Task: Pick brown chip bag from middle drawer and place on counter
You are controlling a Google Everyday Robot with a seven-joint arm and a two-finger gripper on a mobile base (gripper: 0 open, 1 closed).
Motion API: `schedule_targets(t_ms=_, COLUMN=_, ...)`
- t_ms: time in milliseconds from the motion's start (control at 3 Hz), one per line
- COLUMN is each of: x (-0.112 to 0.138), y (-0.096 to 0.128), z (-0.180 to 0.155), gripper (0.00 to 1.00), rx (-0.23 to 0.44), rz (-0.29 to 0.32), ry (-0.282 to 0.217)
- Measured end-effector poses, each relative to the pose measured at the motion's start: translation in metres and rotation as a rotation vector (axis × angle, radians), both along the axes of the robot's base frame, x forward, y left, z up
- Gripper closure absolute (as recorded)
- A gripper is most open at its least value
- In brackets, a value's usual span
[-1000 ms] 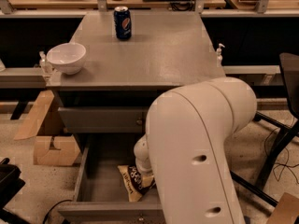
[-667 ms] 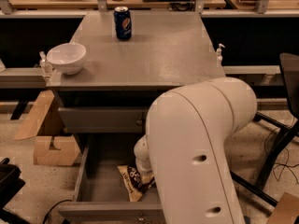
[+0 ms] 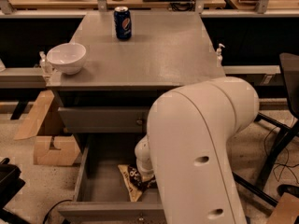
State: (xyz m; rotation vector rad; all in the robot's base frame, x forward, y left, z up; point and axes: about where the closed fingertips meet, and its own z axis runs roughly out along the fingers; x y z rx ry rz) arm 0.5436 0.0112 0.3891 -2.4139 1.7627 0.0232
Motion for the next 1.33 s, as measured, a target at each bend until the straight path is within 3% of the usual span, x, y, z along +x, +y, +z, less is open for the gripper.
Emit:
schedule_targets(t_ms=333, x=-0.021, y=-0.034, z=0.048, gripper=1.0, rx=0.021, rz=-0.082, ry=-0.068)
schedule_targets(t_ms=1000, x=-0.106, y=-0.12, z=0.14, gripper=1.0, rx=-0.016, rz=-0.259, ry=-0.097)
schedule_targets(t_ms=1333, x=-0.117, y=-0.187, z=0.236, gripper=1.0, rx=0.002, rz=-0.432, ry=-0.133)
